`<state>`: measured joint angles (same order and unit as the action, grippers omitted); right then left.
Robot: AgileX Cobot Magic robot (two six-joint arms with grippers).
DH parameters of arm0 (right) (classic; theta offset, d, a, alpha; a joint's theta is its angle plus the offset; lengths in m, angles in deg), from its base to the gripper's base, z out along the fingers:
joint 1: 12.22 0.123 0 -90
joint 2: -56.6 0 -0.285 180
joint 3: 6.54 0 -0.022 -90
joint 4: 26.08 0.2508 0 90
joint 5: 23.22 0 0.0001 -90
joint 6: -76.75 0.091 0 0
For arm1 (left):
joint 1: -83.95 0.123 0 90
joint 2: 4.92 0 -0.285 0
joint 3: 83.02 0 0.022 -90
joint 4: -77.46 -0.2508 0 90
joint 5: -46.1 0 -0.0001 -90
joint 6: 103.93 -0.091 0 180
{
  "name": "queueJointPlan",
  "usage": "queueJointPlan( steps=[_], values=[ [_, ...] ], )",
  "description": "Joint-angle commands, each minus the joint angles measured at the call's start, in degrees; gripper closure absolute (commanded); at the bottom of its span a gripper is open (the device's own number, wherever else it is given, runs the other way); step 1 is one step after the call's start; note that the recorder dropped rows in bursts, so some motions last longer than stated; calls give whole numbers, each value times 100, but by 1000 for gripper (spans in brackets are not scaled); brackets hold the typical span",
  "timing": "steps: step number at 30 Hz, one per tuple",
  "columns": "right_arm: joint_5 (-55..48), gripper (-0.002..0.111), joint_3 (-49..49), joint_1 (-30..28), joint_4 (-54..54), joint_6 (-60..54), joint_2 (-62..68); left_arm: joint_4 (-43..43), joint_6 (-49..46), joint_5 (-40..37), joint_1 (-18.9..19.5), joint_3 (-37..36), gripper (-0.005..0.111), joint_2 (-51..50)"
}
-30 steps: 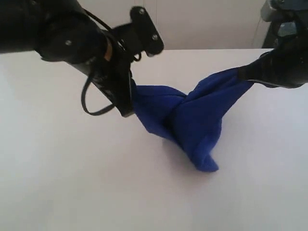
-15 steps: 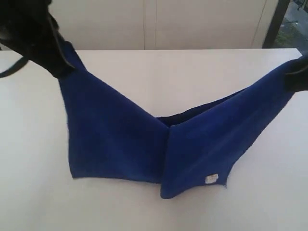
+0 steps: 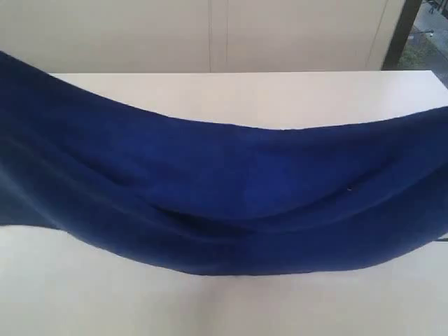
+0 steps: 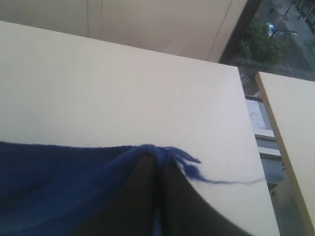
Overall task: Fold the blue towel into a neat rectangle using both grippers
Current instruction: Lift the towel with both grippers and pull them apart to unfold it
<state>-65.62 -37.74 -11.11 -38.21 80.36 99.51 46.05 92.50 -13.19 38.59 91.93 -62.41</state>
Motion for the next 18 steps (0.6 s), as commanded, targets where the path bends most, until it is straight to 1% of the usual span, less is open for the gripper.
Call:
queueJointPlan(
  steps=[1,3,6,8,10,15,18],
  values=[
    [-131,108,-36,-4,-84,33,-129,-322,196,-251,24,-553,107,240],
    [-108,108,-36,-4,-169,33,16,-622,307,-196,24,-940,107,230],
    [-49,108,-36,-4,-498,166,345,-1092,1052,386,24,-1448,107,230],
    [-90,108,-36,-4,-577,444,346,-1122,1328,437,24,-1483,107,240],
    [-179,108,-36,-4,-577,444,22,-1082,1339,423,24,-1471,107,449],
    [-790,108,-36,-4,-557,241,-927,-390,1301,576,24,-1483,107,1184],
    [-1072,108,-36,-4,-545,241,-1282,105,983,576,24,-1483,107,1430]
  ],
)
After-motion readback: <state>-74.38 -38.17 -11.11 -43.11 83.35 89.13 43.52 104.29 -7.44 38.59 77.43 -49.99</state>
